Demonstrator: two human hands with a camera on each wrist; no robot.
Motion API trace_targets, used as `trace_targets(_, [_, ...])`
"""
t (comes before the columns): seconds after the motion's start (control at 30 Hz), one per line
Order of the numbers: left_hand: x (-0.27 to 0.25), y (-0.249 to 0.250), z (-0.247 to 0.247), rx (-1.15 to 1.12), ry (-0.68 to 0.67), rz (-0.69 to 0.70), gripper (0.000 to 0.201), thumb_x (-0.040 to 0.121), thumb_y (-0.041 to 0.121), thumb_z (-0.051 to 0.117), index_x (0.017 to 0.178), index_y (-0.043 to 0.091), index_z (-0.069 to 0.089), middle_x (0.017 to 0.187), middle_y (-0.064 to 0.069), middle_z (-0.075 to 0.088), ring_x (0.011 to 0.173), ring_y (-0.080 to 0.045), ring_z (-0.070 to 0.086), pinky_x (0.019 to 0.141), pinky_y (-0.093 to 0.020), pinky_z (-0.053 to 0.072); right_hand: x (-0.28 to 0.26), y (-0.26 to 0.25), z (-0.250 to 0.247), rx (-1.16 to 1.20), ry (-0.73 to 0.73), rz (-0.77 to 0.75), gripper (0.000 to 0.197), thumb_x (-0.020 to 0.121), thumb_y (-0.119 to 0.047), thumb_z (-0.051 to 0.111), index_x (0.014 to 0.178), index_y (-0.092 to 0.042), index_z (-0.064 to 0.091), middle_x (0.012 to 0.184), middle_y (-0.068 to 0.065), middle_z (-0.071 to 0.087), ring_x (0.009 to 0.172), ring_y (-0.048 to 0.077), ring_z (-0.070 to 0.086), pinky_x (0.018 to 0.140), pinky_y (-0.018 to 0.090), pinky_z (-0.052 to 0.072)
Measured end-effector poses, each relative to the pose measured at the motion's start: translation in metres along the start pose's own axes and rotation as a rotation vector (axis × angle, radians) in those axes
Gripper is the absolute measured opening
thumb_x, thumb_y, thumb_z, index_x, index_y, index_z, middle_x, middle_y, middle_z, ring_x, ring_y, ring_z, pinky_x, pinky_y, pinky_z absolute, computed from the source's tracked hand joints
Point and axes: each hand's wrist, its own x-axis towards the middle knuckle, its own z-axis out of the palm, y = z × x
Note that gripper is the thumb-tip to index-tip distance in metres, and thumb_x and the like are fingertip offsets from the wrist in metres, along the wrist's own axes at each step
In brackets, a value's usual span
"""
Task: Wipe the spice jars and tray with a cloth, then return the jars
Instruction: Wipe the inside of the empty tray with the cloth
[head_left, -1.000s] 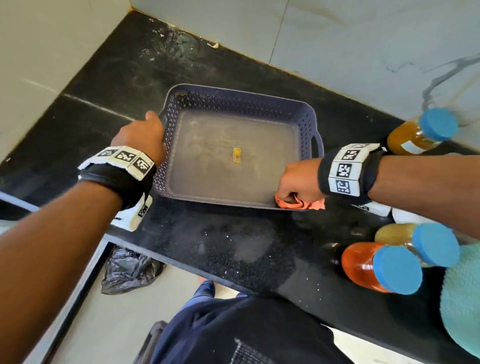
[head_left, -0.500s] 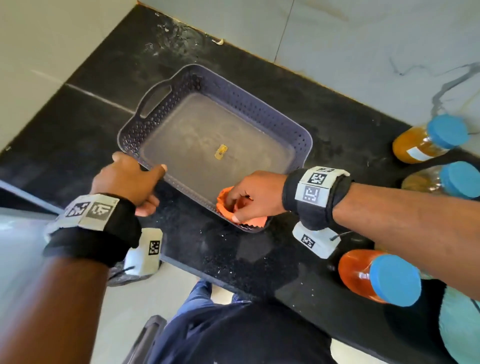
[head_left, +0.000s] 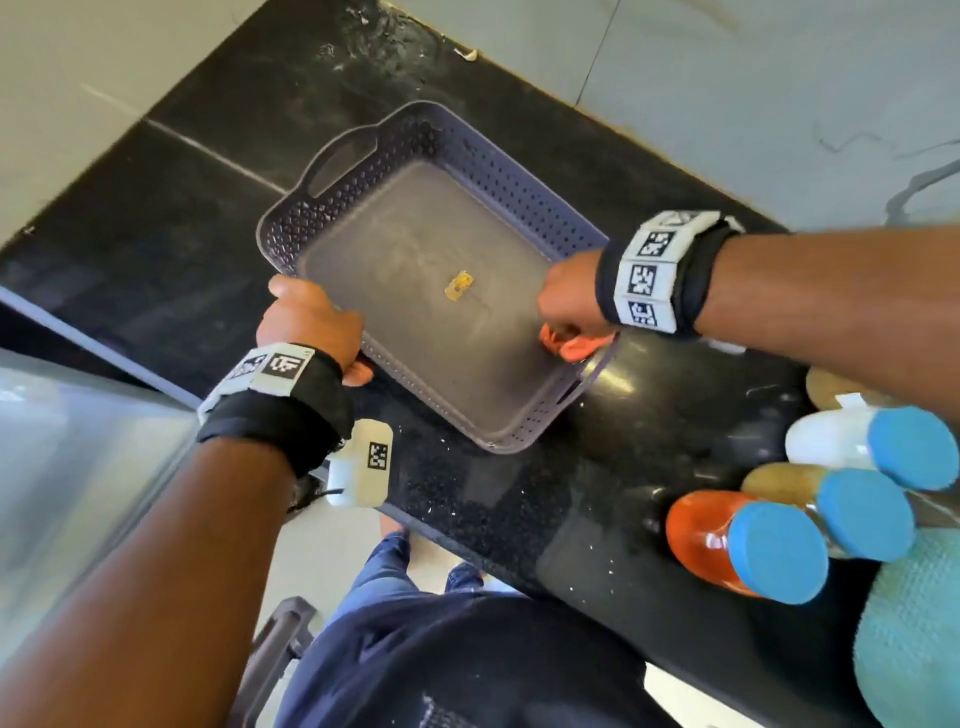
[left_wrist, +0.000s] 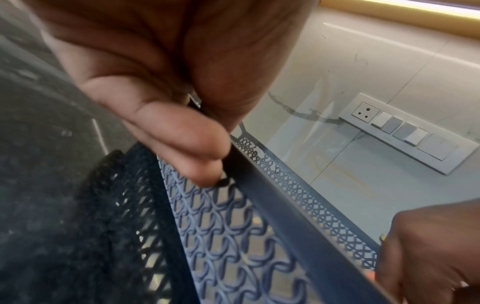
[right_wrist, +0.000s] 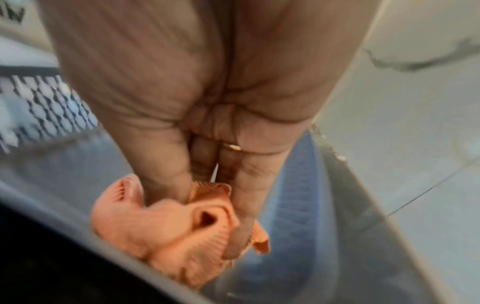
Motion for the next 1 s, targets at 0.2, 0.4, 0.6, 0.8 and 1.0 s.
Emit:
trace_targets(0.2, [0.003,-0.002,0.006,-0.091,0.019,-0.02,0.028,0.089,0.013,0.052,0.107,0.009,0.031,0.074,-0.009,0.064,0.053,-0.029,0.07,0.068,-0.039,0.06,-0.003,0.034,-0.006,-0.032,0.0,0.141,0.027,0.079,-0.015,0.06,0.055,-0.016,0.048,0.061,0.0,0.054,0.067,0.029,0.055,0.067,0.033,0.054])
trace_targets(0.4, [-0.002,0.008,0.011,-0.198,-0.045,-0.027,0.023,0.091,0.006,0.045,0.107,0.013,0.029,0.079,-0.007,0.062,0.054,-0.031,0.072,0.059,-0.036,0.062,0.008,-0.034,-0.002,0.34,-0.017,0.074,0.018,0.082,-0.008,0.058,0.065,-0.015,0.063,0.056,-0.004,0.06,0.058,0.021,0.058,0.06,0.027,0.053])
trace_targets(0.6, [0.002,0.011,0.009,-0.137,-0.075,-0.008,0.025,0.091,0.009,0.048,0.107,0.013,0.028,0.077,-0.01,0.068,0.042,-0.024,0.068,0.055,-0.031,0.059,0.02,-0.071,-0.012,0.422,0.092,0.072,0.02,0.08,0.002,0.053,0.069,-0.011,0.063,0.059,-0.001,0.053,0.064,0.025,0.05,0.057,0.026,0.039])
trace_targets(0.8, [-0.002,0.012,0.012,-0.093,-0.033,0.028,0.029,0.097,0.006,0.049,0.119,0.006,0.03,0.072,-0.008,0.055,0.016,-0.004,0.042,0.022,-0.015,0.029,0.048,-0.048,-0.066,0.283,0.384,0.068,0.013,0.082,-0.001,0.058,0.087,-0.005,0.069,0.076,0.01,0.06,0.073,0.032,0.053,0.063,0.028,0.033])
trace_targets(1.0, [0.007,0.01,0.014,-0.162,-0.034,-0.011,0.028,0.094,0.006,0.048,0.115,0.01,0.03,0.081,-0.008,0.063,0.043,-0.022,0.065,0.038,-0.02,0.049,0.047,-0.055,-0.022,0.148,0.04,-0.114,0.017,0.079,-0.01,0.067,0.09,-0.017,0.078,0.08,0.004,0.069,0.07,0.023,0.053,0.058,0.023,0.033])
